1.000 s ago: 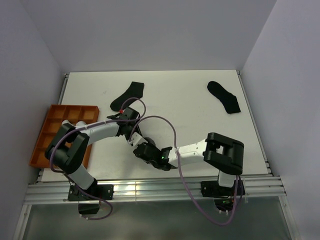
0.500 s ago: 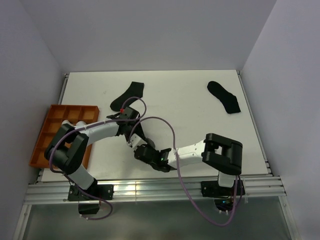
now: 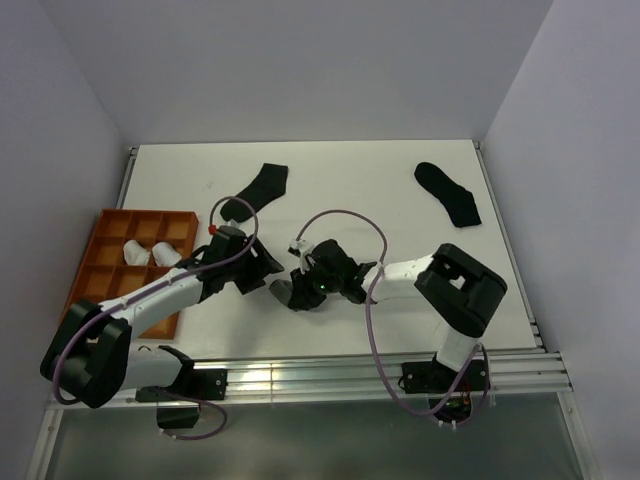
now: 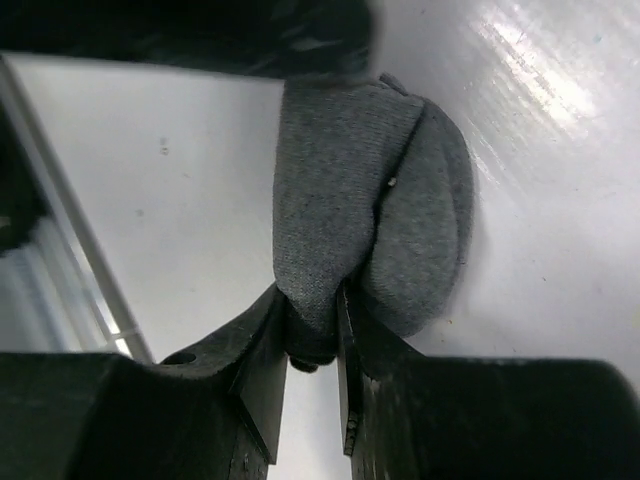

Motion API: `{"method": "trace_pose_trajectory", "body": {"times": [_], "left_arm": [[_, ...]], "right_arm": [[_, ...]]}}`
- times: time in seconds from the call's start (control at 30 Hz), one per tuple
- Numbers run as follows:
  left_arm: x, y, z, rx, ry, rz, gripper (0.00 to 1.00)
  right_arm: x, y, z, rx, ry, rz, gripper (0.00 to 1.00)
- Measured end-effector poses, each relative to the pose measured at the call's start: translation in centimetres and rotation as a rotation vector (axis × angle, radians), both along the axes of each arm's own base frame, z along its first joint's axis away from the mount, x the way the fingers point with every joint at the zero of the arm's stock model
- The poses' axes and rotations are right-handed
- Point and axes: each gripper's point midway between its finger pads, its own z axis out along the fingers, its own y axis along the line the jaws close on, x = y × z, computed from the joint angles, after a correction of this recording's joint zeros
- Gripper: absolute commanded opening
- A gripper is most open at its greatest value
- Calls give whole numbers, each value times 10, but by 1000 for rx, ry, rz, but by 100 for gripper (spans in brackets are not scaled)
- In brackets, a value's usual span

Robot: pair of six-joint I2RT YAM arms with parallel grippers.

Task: Roll the socks
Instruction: Roll the sock at the center of the board.

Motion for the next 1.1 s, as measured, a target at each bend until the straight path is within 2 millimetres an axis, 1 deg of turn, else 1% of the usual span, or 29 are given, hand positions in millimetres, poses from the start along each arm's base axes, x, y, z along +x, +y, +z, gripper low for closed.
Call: {"method": "trace_pose_trajectory", "body": {"times": [0.07,0.2,0.33,0.53,0.63,0.67,0.73,0.77,0.8,0.9,0.93,1.0,1.03,1.1], "left_arm": [[-3,-1,0,-33,-14,11,72],[-13,1,-14,-49,9,26,71],[-21,2,-25,-49,34,34,71],[-27,1,-30,-50,40,28,65],[-26,2,-34,-37,44,34,59],[-26,2,-36,-33,49,39,54],[-24,1,-39,-36,54,48,48],[-24,0,-41,-37,58,50,43],[-22,-1,-42,-39,60,52,41],[-18,-5,-44,-37,67,50,38],[-17,-6,-44,-34,70,50,38],[-15,-8,-44,-27,76,45,37],[-14,-9,-44,-21,81,44,36],[-13,-10,-44,-2,95,37,36]], "right_arm": [[-1,2,-2,54,86,19,0],[1,2,-1,154,235,29,0],[1,1,0,211,333,23,0],[-1,1,-2,270,456,23,0],[-2,0,-3,280,497,16,0],[-2,0,-3,281,503,13,0],[-1,0,-2,282,511,11,0],[-1,0,-1,282,513,11,0],[-1,0,-1,281,515,11,0],[0,0,-2,271,519,7,6],[0,0,-2,267,518,5,12],[1,-2,-3,254,507,-4,20],[3,-3,-2,244,492,-11,29],[6,-6,1,216,448,-30,37]]}}
